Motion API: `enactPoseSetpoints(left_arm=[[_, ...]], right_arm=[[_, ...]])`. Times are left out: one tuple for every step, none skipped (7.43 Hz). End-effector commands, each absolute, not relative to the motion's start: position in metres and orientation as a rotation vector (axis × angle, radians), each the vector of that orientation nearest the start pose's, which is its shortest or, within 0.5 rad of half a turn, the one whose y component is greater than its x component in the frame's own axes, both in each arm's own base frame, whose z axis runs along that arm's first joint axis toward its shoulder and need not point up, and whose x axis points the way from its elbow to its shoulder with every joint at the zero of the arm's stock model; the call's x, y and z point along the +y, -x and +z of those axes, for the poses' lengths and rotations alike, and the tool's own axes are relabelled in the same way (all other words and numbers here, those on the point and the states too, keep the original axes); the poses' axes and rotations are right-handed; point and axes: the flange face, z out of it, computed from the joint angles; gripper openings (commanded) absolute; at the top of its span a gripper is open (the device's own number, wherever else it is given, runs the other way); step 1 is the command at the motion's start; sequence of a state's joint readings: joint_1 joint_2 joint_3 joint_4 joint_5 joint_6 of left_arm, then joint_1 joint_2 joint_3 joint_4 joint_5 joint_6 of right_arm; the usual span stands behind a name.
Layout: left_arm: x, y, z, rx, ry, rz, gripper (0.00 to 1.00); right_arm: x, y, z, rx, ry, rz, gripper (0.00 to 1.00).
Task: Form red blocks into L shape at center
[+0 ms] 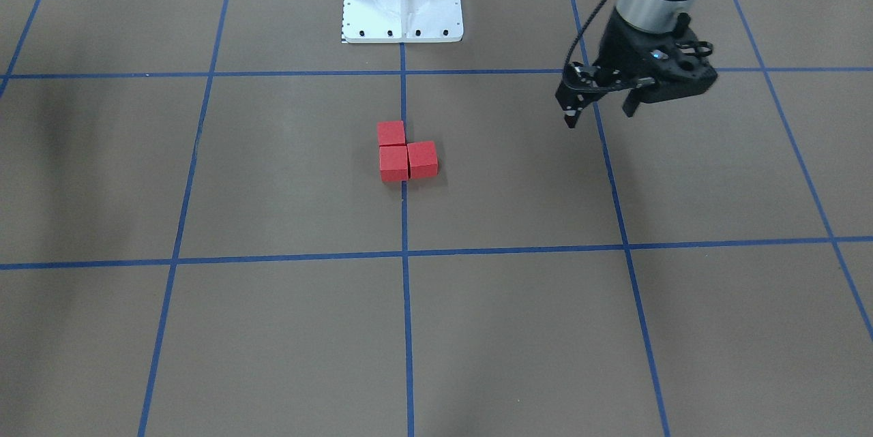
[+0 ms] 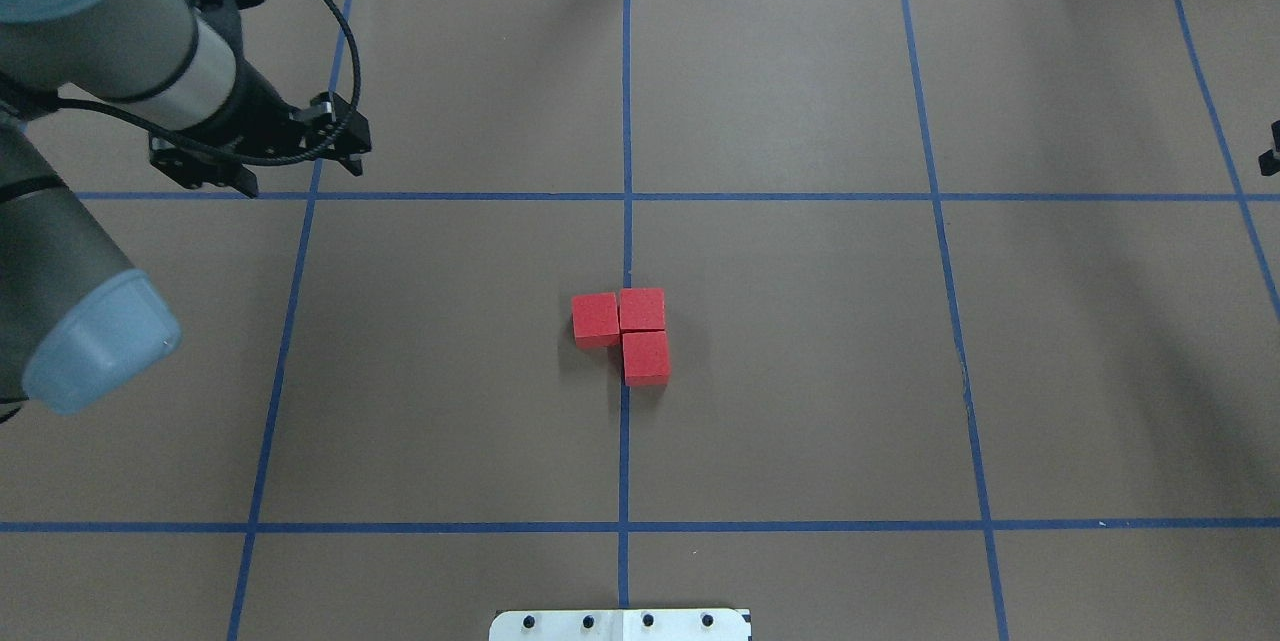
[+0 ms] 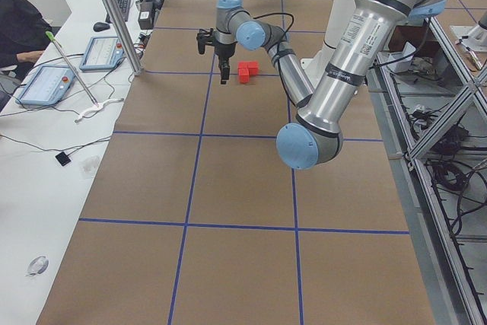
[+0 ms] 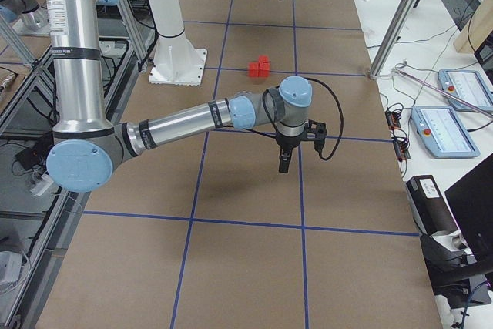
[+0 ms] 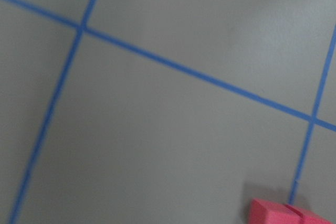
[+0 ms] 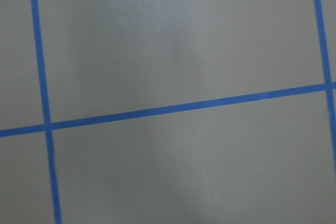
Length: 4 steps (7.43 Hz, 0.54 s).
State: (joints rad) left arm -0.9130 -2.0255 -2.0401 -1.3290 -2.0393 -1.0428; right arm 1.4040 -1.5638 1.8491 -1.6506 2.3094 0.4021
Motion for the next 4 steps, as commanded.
enactPoseSetpoints(left_arm=[[-0.545, -0.206, 0.279, 0.791, -0.132, -0.082, 1.00], [-0.558, -0.178, 0.308, 0.783, -0.127, -0.031, 1.00], [-0.571, -0.148, 0.321, 0.785, -0.140, -0.003, 1.00], [-0.582, -0.119, 0.351, 0.804, -0.111, 0.021, 1.00]], right_arm=[[-0.481, -0.020, 0.544, -0.793, 0.008, 0.171, 1.00], [-0.479, -0.028, 0.548, -0.790, -0.008, 0.148, 1.00], [-0.479, -0.030, 0.549, -0.779, -0.022, 0.120, 1.00], [-0.478, -0.030, 0.551, -0.781, -0.019, 0.118, 1.00]])
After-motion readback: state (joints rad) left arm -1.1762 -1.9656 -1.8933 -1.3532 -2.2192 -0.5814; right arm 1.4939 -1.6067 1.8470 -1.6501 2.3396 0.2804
